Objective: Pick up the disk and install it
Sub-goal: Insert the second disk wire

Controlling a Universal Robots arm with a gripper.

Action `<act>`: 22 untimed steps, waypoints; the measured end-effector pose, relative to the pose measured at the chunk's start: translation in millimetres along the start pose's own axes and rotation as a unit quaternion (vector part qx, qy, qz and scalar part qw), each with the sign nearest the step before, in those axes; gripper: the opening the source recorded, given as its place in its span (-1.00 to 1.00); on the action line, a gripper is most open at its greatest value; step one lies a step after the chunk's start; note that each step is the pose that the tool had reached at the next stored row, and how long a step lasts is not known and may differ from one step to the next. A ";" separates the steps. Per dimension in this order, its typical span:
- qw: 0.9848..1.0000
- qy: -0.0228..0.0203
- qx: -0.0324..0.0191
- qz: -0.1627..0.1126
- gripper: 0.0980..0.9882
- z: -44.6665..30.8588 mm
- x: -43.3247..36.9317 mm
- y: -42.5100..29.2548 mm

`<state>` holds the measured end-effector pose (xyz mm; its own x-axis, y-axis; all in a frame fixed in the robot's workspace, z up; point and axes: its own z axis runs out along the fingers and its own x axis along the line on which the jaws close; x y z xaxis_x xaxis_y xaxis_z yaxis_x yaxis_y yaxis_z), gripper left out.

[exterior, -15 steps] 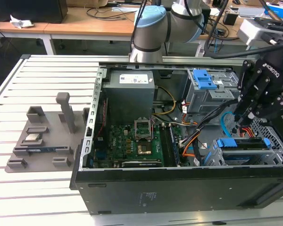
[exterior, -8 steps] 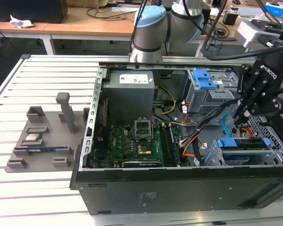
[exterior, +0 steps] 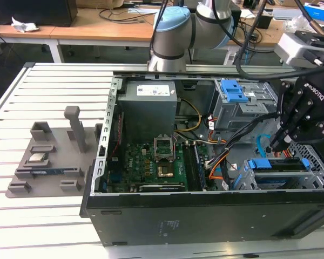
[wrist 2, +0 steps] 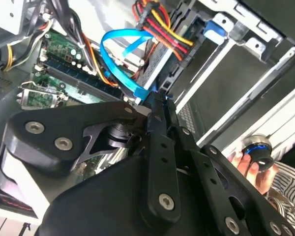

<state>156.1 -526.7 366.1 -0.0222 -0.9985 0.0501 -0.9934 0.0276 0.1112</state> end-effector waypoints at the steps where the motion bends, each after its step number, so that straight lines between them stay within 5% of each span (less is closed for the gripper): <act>1: 1.000 0.000 0.000 0.000 -0.86 1.3 0.1 -1.6; 8: 1.000 0.002 0.000 0.000 -0.86 10.1 3.6 -12.6; 22: 1.000 0.003 0.000 0.000 -0.86 17.8 4.1 -20.1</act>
<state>174.0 -532.1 346.4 -0.0221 -0.9982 0.0559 -0.9934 0.0282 0.1112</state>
